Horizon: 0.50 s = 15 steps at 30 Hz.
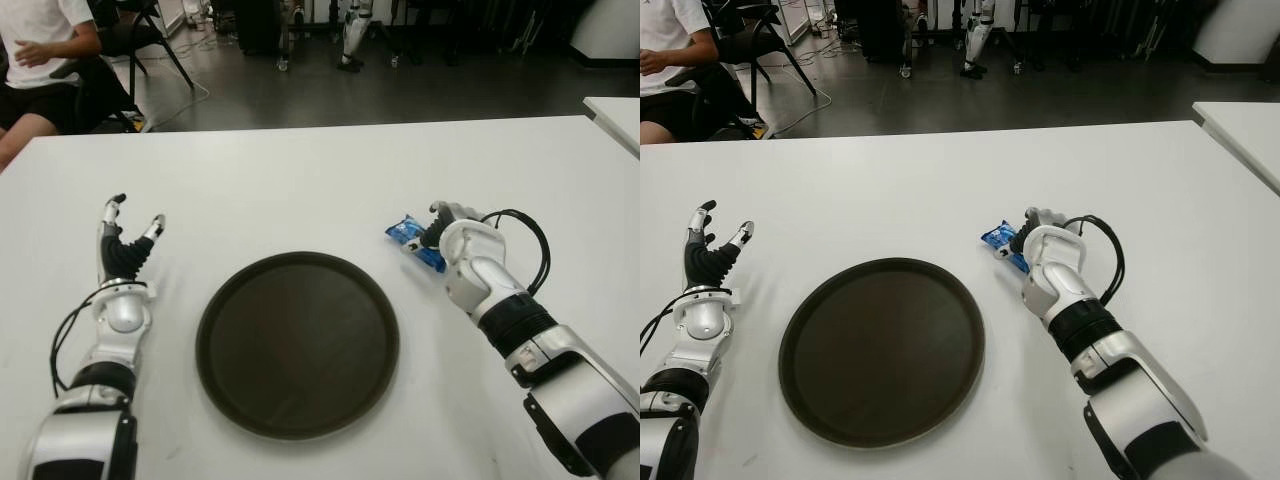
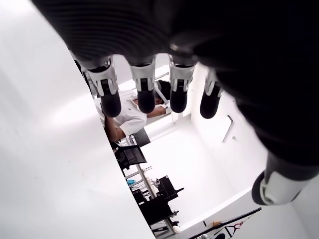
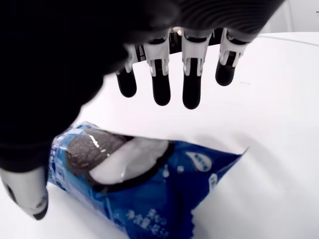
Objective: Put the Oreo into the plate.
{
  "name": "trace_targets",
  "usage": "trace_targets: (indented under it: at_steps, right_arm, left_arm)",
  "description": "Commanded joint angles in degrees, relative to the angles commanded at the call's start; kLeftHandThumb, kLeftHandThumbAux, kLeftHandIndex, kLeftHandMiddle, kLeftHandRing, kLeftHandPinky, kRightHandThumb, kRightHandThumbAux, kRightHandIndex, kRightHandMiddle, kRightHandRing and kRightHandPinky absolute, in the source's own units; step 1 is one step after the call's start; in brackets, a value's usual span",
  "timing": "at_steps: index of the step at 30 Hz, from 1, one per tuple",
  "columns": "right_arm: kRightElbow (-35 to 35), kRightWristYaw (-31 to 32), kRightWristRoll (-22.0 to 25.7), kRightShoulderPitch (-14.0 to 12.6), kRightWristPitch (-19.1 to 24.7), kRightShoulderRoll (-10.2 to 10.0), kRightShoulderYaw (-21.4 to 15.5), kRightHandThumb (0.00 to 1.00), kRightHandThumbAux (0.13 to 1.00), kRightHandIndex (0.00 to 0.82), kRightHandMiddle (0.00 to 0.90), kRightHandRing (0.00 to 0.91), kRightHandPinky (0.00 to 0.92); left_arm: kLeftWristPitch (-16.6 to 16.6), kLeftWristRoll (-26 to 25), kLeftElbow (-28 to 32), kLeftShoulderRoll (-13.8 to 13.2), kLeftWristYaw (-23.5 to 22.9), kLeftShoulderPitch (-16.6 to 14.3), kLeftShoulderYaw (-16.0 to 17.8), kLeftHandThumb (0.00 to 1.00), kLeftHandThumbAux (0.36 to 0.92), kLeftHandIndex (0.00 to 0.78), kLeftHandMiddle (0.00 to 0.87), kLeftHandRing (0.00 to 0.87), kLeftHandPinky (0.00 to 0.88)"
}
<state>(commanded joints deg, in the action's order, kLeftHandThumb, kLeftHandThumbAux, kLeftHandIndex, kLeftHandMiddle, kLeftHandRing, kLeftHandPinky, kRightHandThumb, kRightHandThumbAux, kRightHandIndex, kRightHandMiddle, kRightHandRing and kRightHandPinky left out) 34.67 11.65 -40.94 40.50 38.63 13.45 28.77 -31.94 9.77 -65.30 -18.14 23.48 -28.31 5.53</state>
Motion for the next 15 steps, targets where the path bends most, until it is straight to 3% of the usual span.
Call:
trace_targets:
  at_steps: [15]
  right_arm:
    - [0.7, 0.5, 0.6, 0.3, 1.9, -1.2, -0.7, 0.000, 0.611, 0.166, 0.174, 0.134, 0.015]
  left_arm:
    - [0.7, -0.8, 0.1, 0.3, -0.3, -0.1, 0.5, 0.000, 0.614, 0.008, 0.000, 0.000, 0.000]
